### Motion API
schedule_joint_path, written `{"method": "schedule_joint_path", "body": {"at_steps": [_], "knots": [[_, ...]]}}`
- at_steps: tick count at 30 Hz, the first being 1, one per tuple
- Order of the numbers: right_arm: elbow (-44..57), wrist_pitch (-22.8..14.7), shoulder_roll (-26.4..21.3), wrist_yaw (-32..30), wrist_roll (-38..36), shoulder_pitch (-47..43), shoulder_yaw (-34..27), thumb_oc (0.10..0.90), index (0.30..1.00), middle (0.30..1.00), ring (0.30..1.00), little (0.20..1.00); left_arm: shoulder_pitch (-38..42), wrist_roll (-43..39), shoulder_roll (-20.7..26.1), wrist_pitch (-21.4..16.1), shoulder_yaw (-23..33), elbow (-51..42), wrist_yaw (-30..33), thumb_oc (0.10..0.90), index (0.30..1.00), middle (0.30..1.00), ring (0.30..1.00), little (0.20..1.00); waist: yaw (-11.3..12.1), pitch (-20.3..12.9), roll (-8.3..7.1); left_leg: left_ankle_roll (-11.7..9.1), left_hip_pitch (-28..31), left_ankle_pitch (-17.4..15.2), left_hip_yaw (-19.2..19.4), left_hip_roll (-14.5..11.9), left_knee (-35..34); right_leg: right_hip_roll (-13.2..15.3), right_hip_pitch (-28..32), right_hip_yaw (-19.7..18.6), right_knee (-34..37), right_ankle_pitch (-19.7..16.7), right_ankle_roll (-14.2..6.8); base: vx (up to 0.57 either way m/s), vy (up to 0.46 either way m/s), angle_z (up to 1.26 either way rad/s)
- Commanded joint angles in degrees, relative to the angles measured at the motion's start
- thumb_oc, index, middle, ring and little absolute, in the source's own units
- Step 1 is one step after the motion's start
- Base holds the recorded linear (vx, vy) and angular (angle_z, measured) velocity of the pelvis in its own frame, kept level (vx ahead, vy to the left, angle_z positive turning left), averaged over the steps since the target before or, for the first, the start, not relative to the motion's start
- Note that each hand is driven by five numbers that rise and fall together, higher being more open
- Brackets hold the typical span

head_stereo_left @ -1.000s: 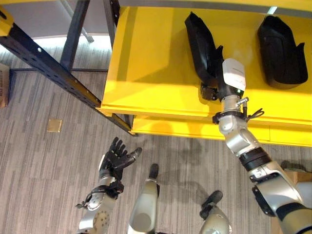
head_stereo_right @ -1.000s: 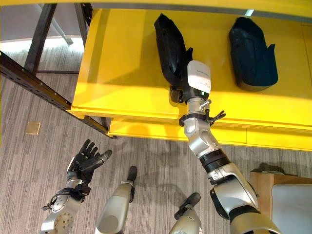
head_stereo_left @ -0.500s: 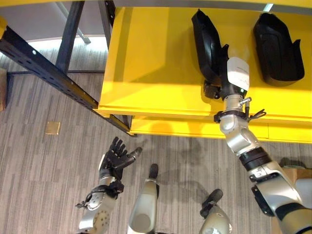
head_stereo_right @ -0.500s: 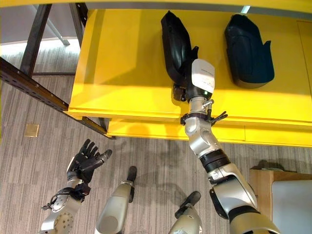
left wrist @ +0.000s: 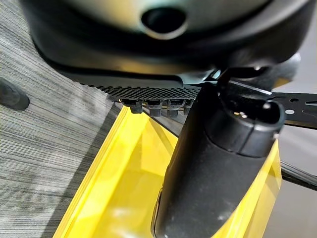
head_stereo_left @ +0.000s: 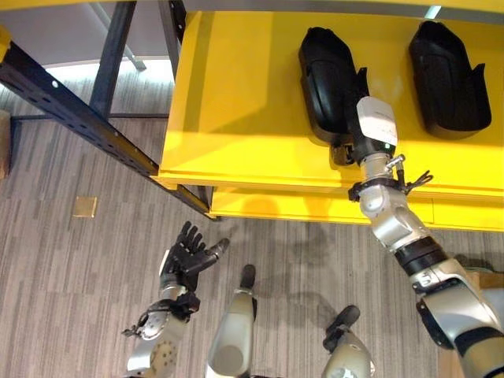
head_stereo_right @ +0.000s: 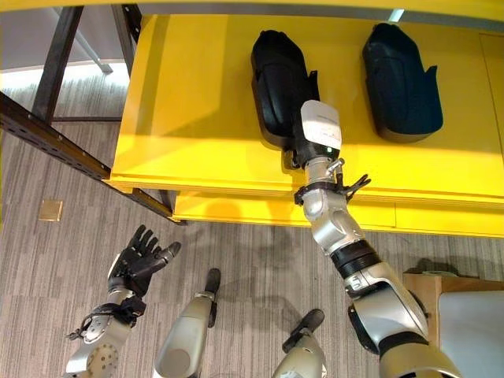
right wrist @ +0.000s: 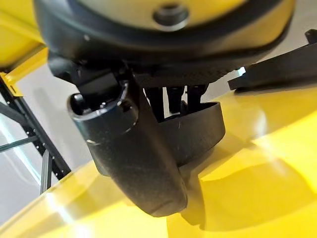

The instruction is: Move parts from the plastic box to the shelf.

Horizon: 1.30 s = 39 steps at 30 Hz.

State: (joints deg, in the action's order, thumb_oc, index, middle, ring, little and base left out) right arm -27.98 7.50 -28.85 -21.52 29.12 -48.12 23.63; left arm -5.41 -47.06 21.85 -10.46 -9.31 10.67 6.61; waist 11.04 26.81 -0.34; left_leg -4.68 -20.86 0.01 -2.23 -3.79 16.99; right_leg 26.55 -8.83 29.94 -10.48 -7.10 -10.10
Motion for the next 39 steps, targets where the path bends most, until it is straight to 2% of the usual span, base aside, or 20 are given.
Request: {"method": "schedule_joint_path", "body": {"at_steps": [1, 39], "knots": [[3.29, -3.76, -3.66, -0.79, 2.39, -10.95, 2.8, 0.9, 1.0, 1.0, 1.0, 1.0, -1.27, -1.69, 3.28, -5.37, 2.14, -5.69, -1.97, 0.9, 1.0, 1.0, 1.0, 1.0, 0.61, -1.08, -0.57, 2.91, 7.27, -2.49, 3.72, -1.06, -5.25, 1.9, 0.28, -4.31, -3.58, -7.21, -2.2, 0.0, 0.0, 0.0], [22.87, -6.41, -5.15, -1.63, 5.92, -8.87, -1.56, 0.9, 1.0, 1.0, 1.0, 1.0, -0.92, -0.12, 2.11, -4.73, 3.53, -5.26, -0.23, 0.9, 1.0, 1.0, 1.0, 1.0, -0.73, -1.31, -1.43, 3.29, 7.76, -3.0, 4.44, -1.05, -5.34, 1.48, -0.39, -5.33, -4.04, -7.21, -2.21, 0.0, 0.0, 0.0]]}}
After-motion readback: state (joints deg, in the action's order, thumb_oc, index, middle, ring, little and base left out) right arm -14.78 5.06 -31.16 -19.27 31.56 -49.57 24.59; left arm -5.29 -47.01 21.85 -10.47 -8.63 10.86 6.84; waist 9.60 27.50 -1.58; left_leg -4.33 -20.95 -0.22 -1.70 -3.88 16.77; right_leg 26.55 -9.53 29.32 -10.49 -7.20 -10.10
